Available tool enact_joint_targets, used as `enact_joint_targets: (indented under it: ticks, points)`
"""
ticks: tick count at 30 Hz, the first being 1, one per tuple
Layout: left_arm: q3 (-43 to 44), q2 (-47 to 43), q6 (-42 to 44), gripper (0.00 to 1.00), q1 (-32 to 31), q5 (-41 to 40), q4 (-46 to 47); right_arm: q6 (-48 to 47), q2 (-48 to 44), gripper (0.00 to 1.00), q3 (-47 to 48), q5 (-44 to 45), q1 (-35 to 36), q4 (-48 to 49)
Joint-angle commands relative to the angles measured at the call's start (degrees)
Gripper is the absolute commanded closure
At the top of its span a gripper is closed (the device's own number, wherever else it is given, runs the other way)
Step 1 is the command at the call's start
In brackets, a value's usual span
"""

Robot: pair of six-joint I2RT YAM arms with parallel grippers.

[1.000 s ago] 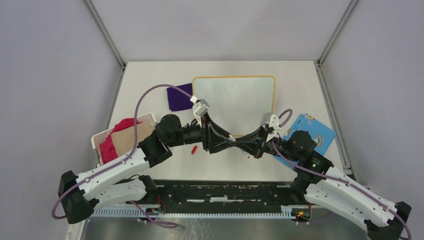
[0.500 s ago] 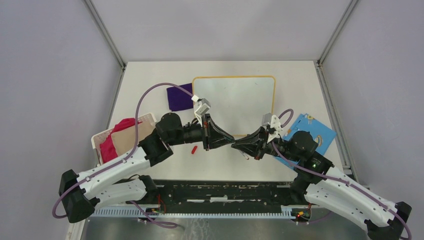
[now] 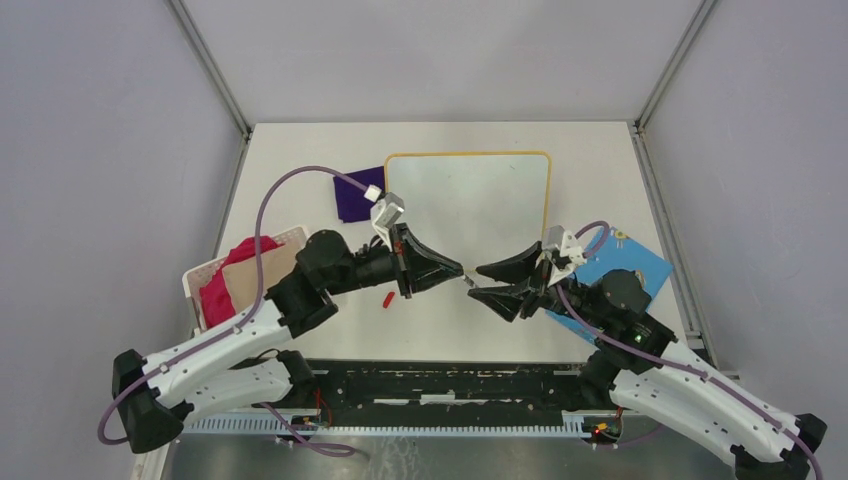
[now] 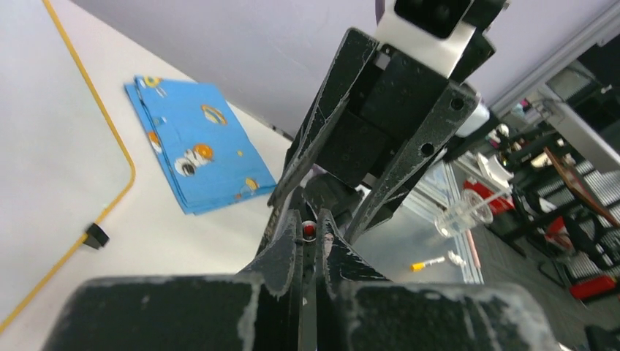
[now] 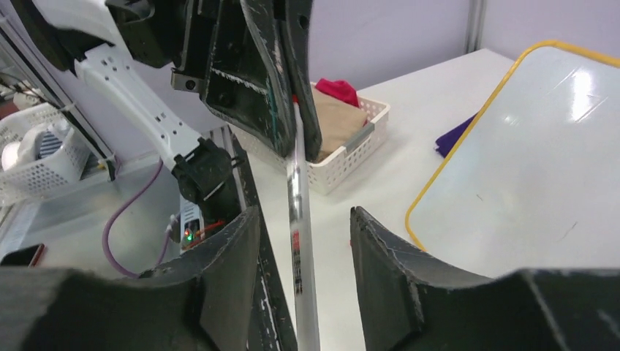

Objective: Write a sentence on the whiteboard

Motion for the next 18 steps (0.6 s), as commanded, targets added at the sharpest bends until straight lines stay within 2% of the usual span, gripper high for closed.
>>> enact_joint_targets:
  ticks: [1, 3, 12, 18]
  points:
    - [-0.23, -6.19, -3.44, 0.98, -0.22, -8.95, 6.74, 3.09, -3.22, 0.43, -1.36, 5.76, 0.06, 7.45]
    - [-0.51, -7.94, -4.91, 0.98, -0.22, -12.40, 7.73, 5.49, -3.04, 0.38, -1.33, 6.66, -0.01, 9.82]
    - [0.96, -12.50, -11.70, 0.98, -0.22, -27.23, 14.22, 16.01, 6.22, 0.35, 6.76, 6.39, -0.02, 21.09]
    - [3.63, -11.75, -15.26, 0.98, -0.22, -30.14, 18.55, 20.93, 15.21, 0.28, 15.36, 0.58, -0.06, 27.01]
